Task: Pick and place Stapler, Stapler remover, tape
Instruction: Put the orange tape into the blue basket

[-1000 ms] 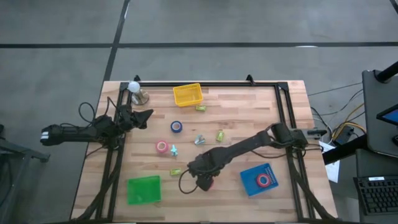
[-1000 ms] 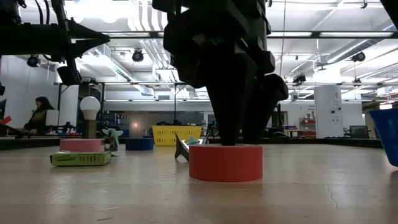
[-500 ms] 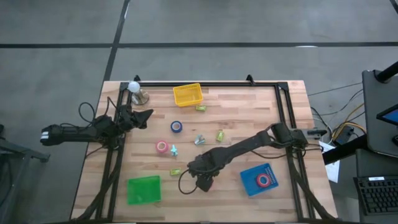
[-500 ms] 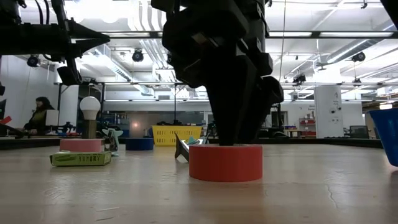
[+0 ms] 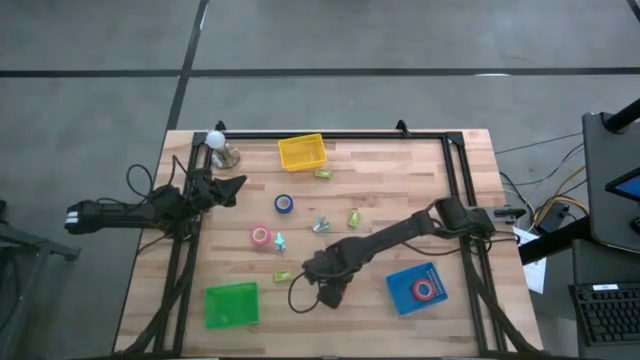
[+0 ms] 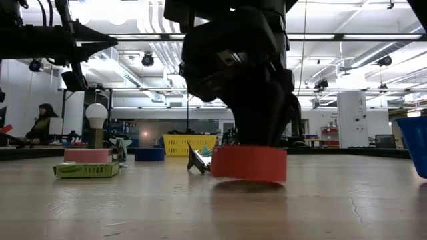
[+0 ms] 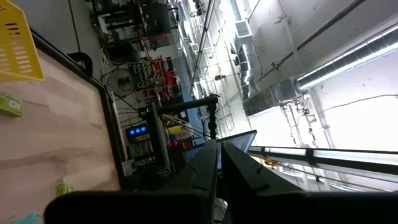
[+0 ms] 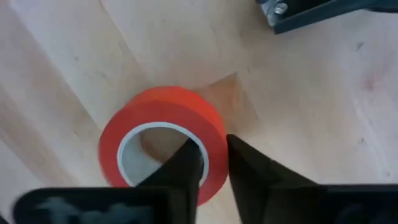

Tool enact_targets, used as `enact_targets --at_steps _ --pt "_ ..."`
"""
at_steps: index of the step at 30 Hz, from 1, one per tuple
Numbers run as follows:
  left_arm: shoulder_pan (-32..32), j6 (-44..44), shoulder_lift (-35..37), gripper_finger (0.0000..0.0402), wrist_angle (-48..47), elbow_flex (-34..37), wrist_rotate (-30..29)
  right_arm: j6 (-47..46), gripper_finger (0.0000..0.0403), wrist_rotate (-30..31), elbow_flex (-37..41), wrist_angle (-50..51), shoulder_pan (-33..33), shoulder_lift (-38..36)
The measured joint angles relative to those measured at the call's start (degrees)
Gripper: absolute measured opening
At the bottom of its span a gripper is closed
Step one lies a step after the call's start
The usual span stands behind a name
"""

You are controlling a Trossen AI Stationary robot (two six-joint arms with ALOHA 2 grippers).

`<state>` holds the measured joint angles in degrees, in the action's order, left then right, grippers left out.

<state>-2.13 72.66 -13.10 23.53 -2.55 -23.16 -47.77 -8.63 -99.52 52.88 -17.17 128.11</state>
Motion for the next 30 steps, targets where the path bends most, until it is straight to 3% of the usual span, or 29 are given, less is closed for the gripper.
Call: enact_targets --at_steps 2,7,16,22,30 --pt "0.0 0.0 0.0 0.0026 0.0 0.0 0.1 0.0 0.0031 -0.5 -0.3 0.9 0.1 -0.8" --pt "0.0 0.1 0.0 0.0026 0.0 0.0 0.1 -1.5 0.0033 -0.2 -0.6 4.8 0.1 -6.3" --pt "0.0 1.4 0.0 0.0026 0.0 0.0 -0.8 -7.6 0.0037 6.6 -0.5 18.9 -1.0 -18.4" --pt "0.1 3.9 0.0 0.0026 0.5 0.0 -1.2 -15.8 0.0037 11.7 -0.5 25.3 -3.9 -25.1" --pt "0.0 4.3 0.0 0.0026 1.0 0.0 -3.1 -26.2 0.0038 11.7 6.4 32.0 -11.0 -30.2"
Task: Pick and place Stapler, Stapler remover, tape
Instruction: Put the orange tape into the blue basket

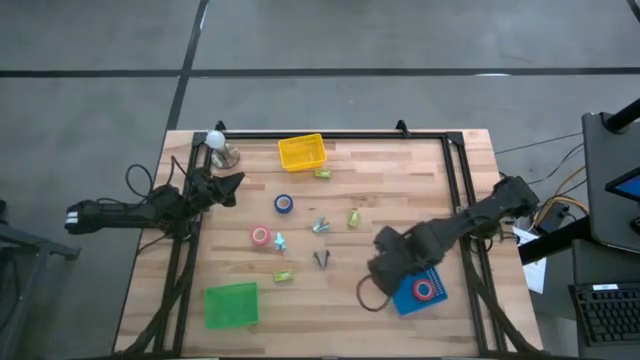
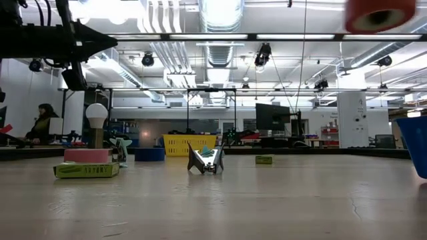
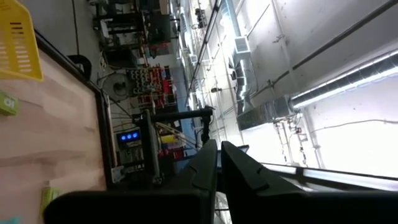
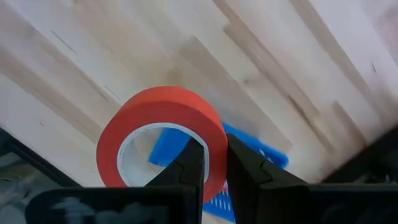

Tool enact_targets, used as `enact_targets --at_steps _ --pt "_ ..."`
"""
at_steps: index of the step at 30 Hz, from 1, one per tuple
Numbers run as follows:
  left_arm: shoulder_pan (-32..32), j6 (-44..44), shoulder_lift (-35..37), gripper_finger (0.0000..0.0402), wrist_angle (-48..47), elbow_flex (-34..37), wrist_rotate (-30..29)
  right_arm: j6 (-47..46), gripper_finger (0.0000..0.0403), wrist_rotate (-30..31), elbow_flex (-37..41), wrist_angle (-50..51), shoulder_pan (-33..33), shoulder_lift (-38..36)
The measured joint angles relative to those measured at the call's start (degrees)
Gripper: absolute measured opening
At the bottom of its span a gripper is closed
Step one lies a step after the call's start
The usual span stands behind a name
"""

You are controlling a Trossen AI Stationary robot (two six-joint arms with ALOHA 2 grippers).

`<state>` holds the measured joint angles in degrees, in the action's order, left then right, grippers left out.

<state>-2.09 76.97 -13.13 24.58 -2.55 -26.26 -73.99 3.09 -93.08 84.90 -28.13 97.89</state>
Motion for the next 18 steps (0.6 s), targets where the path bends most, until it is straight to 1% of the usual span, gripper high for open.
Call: enact_targets --at_steps 4,8,11,14,18 --pt "0.0 -0.4 0.0 0.0026 0.0 0.0 -0.5 -7.2 0.0038 -1.5 7.6 -2.0 -4.2 -3.0" --pt "0.0 -0.5 0.0 0.0026 0.0 0.0 -0.7 -13.7 0.0038 -4.4 17.4 -8.4 -7.4 -8.0" --pt "0.0 -1.3 -0.1 0.0026 -0.1 0.0 -0.9 -20.3 0.0038 -4.9 25.0 -13.4 -9.3 -11.2" --pt "0.0 -1.5 -0.1 0.0026 -0.1 0.0 -0.9 -25.3 0.0038 -6.0 31.2 -19.0 -9.9 -14.3" --pt "0.0 -1.5 -0.1 0.0026 -0.1 0.0 -0.9 -28.0 0.0038 -6.6 37.1 -24.0 -10.0 -15.8"
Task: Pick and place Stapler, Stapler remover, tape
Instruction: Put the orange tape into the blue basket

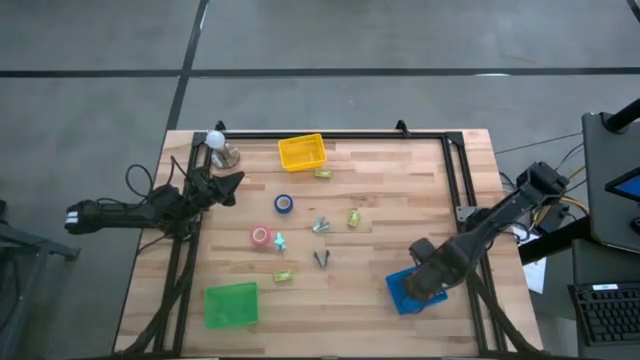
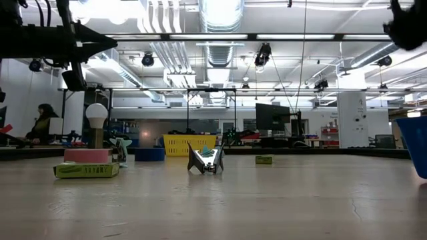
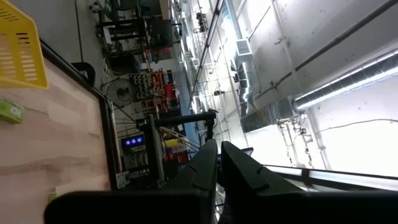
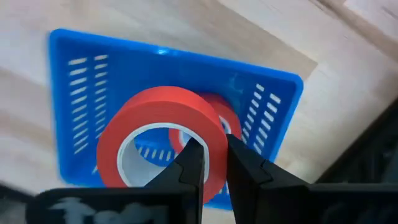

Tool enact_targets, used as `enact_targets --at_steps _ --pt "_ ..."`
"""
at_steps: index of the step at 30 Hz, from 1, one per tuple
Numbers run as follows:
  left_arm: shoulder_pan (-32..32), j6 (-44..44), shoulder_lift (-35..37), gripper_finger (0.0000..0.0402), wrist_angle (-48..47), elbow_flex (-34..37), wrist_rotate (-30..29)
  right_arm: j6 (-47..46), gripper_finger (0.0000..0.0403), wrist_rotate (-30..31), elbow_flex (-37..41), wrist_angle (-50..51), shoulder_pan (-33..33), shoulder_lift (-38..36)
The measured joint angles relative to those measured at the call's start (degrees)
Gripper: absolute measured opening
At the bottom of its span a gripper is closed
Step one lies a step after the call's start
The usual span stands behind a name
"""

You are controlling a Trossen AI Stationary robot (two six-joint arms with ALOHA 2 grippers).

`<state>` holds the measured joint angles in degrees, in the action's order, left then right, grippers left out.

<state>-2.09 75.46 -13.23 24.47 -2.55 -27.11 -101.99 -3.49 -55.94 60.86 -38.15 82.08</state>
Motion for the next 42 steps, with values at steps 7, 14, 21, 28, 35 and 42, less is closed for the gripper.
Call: enact_targets --at_steps 7,14,21,28,35,42 --pt "0.0 0.0 0.0 0.0026 0.0 0.0 0.0 -0.2 0.0038 -3.7 5.2 -3.1 -0.4 0.2" --pt "0.0 -0.1 0.0 0.0026 0.0 0.0 0.0 0.0 0.0039 -5.2 7.5 -6.9 -0.7 0.4" --pt "0.0 -0.6 0.0 0.0026 0.0 0.0 0.0 1.3 0.0063 -6.4 8.0 -7.1 -0.7 0.5" --pt "0.0 -2.0 0.0 0.0026 0.0 0.0 0.0 1.5 0.0098 -7.5 8.2 -7.3 -0.7 0.5" --pt "0.0 -2.1 0.0 0.0026 0.0 0.0 0.0 2.0 0.0142 -7.5 6.4 -7.2 -0.7 0.5" --pt "0.0 -2.7 -0.1 0.0028 -0.3 0.0 3.2 3.9 0.0171 -0.9 -0.5 -1.0 -0.7 0.2"
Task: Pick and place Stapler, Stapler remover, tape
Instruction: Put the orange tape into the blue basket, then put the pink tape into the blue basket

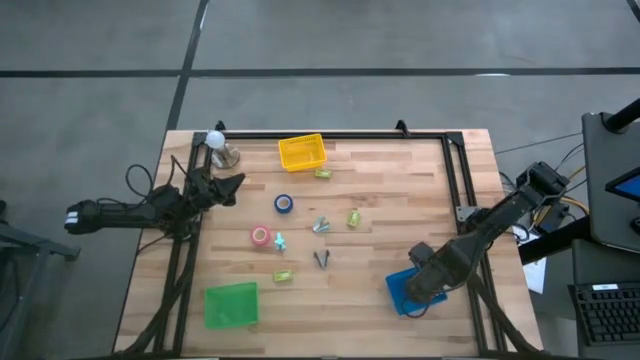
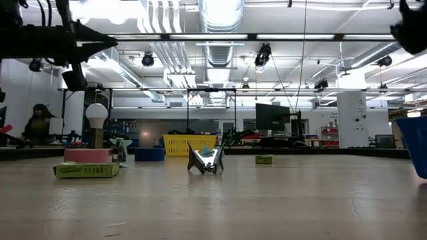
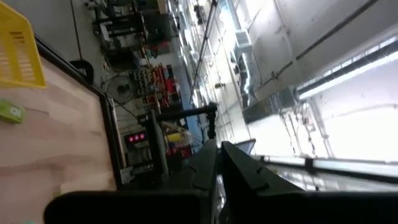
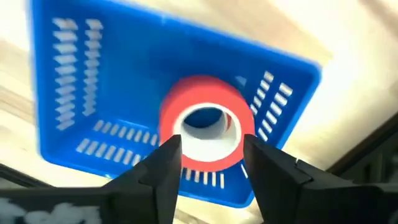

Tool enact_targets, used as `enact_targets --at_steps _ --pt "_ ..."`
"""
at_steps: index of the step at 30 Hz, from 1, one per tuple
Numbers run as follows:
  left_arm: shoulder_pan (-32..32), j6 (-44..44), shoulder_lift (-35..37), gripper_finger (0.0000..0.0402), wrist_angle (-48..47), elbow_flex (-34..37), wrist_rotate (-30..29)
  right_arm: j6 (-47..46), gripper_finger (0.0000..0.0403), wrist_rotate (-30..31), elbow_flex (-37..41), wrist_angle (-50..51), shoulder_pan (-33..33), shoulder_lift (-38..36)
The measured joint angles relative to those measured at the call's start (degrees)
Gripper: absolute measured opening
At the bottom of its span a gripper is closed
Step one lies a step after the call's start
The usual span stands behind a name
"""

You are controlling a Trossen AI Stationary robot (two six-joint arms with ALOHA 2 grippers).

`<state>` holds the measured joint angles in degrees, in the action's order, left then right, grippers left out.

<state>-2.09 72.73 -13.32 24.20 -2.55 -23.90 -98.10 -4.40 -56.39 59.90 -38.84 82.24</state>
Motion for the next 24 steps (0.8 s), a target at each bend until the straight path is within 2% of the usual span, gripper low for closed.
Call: enact_targets --at_steps 3,5,8,11,15,19,24 --pt "0.0 0.4 0.0 0.0041 -2.4 -0.1 3.1 -0.6 0.0173 3.9 -3.0 3.4 0.1 0.0" --pt "0.0 0.4 0.0 0.0058 -7.3 -1.0 6.1 -0.6 0.0172 6.9 -5.0 5.2 0.1 0.0" --pt "0.0 -1.1 -0.2 0.0091 -20.4 -4.2 9.9 -1.1 0.0169 12.7 -7.0 6.6 0.1 0.0" --pt "0.0 -3.4 -1.3 0.0134 -36.4 -8.3 10.5 -2.2 0.0169 17.7 -8.1 7.6 1.0 0.0" --pt "0.0 -9.9 -3.8 0.0185 -53.6 -13.5 11.6 -1.8 0.0171 19.1 -8.7 7.6 2.6 0.0" --pt "0.0 -15.7 -8.0 0.0213 -57.3 -16.3 14.8 -0.9 0.0167 19.3 -8.8 7.3 3.6 0.0" --pt "0.0 -21.2 -15.5 0.0218 -57.3 -19.1 17.0 -0.3 0.0160 20.0 -8.7 7.3 4.1 0.0"
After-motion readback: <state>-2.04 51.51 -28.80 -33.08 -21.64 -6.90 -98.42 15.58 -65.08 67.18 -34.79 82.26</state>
